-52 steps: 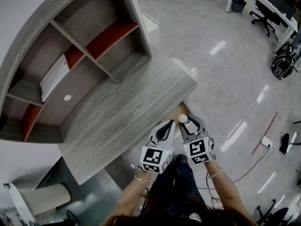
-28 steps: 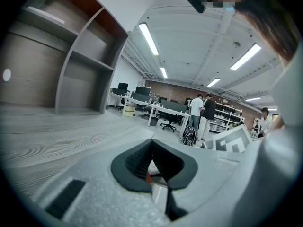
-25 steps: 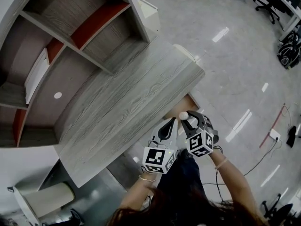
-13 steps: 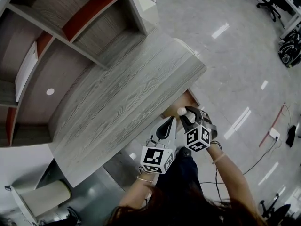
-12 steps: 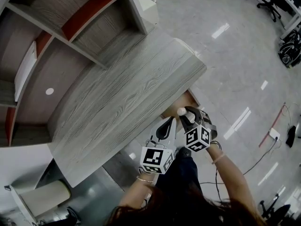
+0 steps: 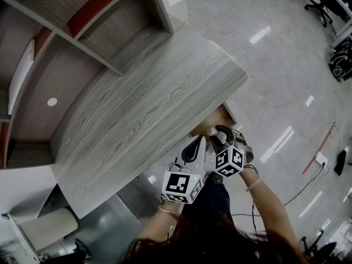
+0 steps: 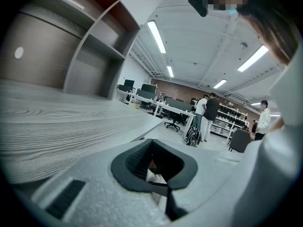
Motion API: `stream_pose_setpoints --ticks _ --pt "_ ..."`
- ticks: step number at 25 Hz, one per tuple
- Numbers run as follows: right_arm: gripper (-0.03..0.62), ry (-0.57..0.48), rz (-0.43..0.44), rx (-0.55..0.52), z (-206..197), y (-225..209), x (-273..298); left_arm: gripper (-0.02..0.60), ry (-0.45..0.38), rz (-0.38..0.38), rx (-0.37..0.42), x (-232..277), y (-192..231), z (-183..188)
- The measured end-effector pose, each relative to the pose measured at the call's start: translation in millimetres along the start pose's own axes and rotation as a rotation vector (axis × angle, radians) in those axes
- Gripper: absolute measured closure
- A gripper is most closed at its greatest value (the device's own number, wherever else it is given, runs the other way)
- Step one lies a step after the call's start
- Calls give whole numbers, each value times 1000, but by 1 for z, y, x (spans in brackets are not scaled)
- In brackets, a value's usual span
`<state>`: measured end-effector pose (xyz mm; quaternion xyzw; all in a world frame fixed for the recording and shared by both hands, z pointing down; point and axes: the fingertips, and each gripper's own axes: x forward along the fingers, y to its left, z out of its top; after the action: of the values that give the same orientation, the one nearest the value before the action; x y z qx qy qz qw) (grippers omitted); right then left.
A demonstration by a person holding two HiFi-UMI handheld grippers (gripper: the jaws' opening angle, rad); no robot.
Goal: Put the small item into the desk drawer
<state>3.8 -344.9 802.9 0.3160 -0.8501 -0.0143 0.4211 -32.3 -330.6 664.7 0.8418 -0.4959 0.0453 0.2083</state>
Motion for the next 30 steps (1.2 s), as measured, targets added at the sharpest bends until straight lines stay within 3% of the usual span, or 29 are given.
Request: stream_pose_setpoints --ticks 30 --pt "438 215 93 -94 -34 14 57 566 26 6 -29 19 19 -22"
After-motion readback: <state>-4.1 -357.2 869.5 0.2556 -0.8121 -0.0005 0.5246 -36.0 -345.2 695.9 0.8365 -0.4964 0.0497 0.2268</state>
